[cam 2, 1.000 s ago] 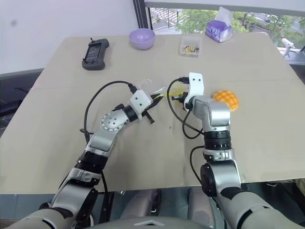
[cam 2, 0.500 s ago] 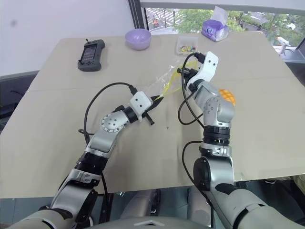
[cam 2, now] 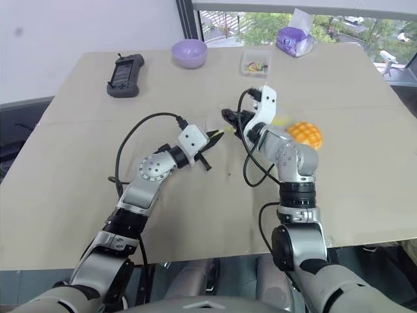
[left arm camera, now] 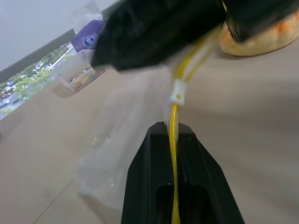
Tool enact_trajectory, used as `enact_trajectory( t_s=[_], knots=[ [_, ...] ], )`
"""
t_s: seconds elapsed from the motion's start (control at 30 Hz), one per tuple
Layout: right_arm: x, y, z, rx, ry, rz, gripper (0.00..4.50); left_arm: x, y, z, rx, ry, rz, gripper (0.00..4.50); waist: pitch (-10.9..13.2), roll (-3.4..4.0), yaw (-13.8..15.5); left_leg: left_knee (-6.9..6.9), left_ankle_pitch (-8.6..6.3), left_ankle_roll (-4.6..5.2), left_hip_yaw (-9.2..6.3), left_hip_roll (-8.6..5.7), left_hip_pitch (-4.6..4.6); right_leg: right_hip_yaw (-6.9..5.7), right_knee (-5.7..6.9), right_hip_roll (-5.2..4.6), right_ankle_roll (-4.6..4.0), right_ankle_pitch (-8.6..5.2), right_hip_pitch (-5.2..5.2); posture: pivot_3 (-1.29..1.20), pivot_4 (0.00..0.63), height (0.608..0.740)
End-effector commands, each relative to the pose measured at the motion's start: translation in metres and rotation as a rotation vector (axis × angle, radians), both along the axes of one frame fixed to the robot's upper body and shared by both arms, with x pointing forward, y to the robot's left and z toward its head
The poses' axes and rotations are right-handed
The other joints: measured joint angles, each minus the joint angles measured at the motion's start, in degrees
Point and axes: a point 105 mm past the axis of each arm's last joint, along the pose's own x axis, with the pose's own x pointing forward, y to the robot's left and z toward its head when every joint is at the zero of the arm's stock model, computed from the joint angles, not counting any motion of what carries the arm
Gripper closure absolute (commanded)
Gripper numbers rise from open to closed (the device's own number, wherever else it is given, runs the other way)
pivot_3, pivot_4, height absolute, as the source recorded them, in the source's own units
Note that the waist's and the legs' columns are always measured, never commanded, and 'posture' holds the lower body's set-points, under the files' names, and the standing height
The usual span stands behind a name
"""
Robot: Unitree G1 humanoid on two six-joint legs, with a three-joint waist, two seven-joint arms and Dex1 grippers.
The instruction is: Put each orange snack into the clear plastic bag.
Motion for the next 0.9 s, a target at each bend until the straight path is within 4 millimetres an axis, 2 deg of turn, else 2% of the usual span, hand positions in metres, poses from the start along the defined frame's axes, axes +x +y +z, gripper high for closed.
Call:
enact_trajectory(
  t_s=[0.03,0.1,0.13,0.23,0.33,0.5,0.6,0.73,0.83,0.9],
  knots=[
    [0.002,-0.004,0.012,-0.021,-0.075,-0.023,1.37,-0.001,-0.003,0.016,-0.017,-0.059,-0.008,4.5,0.0,0.0,0.0,0.0,0.0,0.0,0.0,0.0,0.0,0.0,0.0,0.0,0.0,0.0,0.0,0.0,0.15,0.74],
    [0.0,-0.005,0.014,-0.047,-0.107,0.0,0.2,-0.001,-0.003,0.016,-0.017,-0.058,-0.005,4.5,0.0,0.0,0.0,0.0,0.0,0.0,0.0,0.0,0.0,0.0,0.0,0.01,0.0,0.0,-0.01,0.0,0.15,0.74],
    [-0.002,-0.005,0.015,-0.059,-0.127,0.017,0.08,-0.001,-0.002,0.016,-0.017,-0.058,-0.005,4.5,0.0,0.0,0.0,0.0,0.0,0.0,0.0,0.0,0.0,0.0,0.0,0.01,0.0,0.0,0.0,0.0,0.15,0.74],
    [-0.014,-0.003,0.023,-0.062,-0.193,0.103,0.08,-0.001,-0.003,0.015,-0.016,-0.057,-0.005,4.5,0.0,0.0,0.0,0.0,0.0,0.0,0.0,0.0,0.0,0.0,-0.02,0.01,0.0,0.0,0.0,0.0,0.15,0.74],
    [-0.021,-0.016,0.03,-0.107,-0.27,0.13,0.08,0.0,-0.001,0.016,-0.013,-0.059,0.0,4.5,0.0,0.0,0.1,0.0,0.0,0.01,0.0,0.0,-0.01,0.0,-0.02,0.0,0.0,0.0,0.01,0.0,0.15,0.74],
    [-0.022,-0.044,0.033,-0.453,-0.493,0.088,0.08,0.002,0.003,0.016,-0.005,-0.062,0.013,4.5,0.0,0.0,0.4,0.01,-0.01,0.01,0.0,-0.08,-0.01,-0.03,-0.05,0.0,0.01,0.0,0.02,0.0,0.15,0.74],
    [-0.028,-0.046,0.032,-0.657,-0.629,0.128,0.08,0.001,0.002,0.016,-0.004,-0.06,0.009,4.5,0.0,0.0,0.2,0.0,-0.01,0.01,0.04,-0.09,0.0,-0.02,-0.05,0.01,0.01,0.0,0.01,0.0,0.15,0.74],
    [-0.03,-0.048,0.029,-0.824,-0.728,0.154,0.08,0.001,0.0,0.015,-0.004,-0.059,0.004,4.5,0.0,-0.01,0.1,0.0,-0.01,0.01,0.05,-0.05,0.01,0.0,-0.04,0.04,0.01,0.0,0.01,0.0,0.15,0.74],
    [-0.032,-0.045,0.03,-0.854,-0.774,0.163,0.08,0.001,-0.001,0.015,-0.004,-0.057,0.001,4.5,0.0,-0.01,0.4,0.01,-0.01,0.01,0.04,-0.05,0.0,0.0,-0.07,0.02,0.01,0.0,0.02,0.0,0.15,0.74],
    [-0.033,-0.042,0.039,-0.848,-0.829,0.138,0.08,0.001,0.0,0.015,-0.003,-0.056,0.0,4.5,0.0,-0.01,0.6,0.02,-0.01,0.01,0.04,-0.04,0.0,0.0,-0.07,0.01,0.01,0.0,0.02,0.0,0.15,0.74]
  ],
)
